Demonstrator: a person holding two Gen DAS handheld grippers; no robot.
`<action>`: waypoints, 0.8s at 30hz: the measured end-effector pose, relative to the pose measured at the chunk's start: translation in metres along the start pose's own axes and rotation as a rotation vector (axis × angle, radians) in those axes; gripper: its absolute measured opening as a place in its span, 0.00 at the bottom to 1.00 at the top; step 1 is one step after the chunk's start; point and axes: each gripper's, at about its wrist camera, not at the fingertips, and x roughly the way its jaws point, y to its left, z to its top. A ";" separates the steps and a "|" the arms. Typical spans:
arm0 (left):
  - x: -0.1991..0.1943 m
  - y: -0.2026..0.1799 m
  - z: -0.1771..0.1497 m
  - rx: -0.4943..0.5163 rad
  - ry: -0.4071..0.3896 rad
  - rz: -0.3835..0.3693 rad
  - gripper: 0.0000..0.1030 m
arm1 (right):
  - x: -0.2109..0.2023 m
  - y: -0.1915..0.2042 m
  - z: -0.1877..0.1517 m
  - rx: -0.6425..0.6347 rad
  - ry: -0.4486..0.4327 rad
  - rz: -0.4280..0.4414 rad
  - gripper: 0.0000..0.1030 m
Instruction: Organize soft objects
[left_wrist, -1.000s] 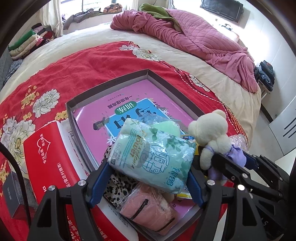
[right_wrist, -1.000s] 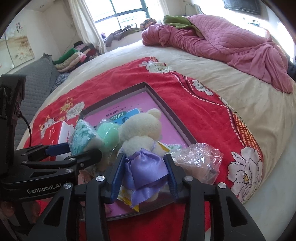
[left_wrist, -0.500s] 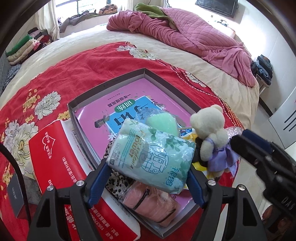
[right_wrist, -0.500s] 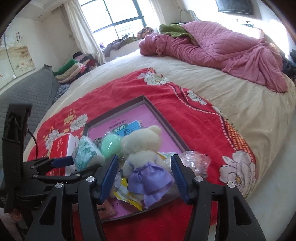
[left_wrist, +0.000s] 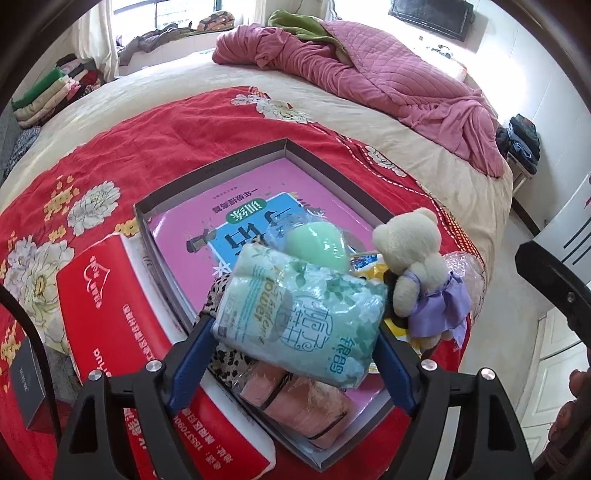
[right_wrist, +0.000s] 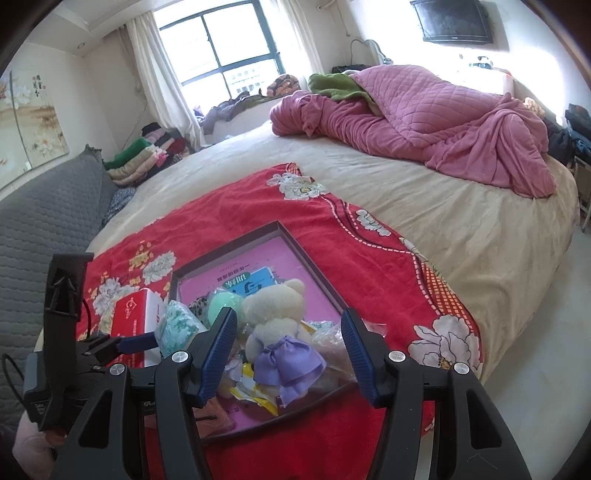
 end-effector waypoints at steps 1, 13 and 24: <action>0.000 -0.004 0.001 0.015 -0.002 -0.001 0.80 | 0.000 0.000 0.000 0.001 -0.001 0.002 0.58; -0.028 -0.005 0.009 -0.004 -0.088 -0.039 0.83 | -0.015 -0.002 0.005 0.003 -0.034 -0.008 0.59; -0.075 0.005 -0.015 -0.033 -0.136 -0.008 0.83 | -0.038 0.022 -0.014 -0.058 -0.028 -0.018 0.74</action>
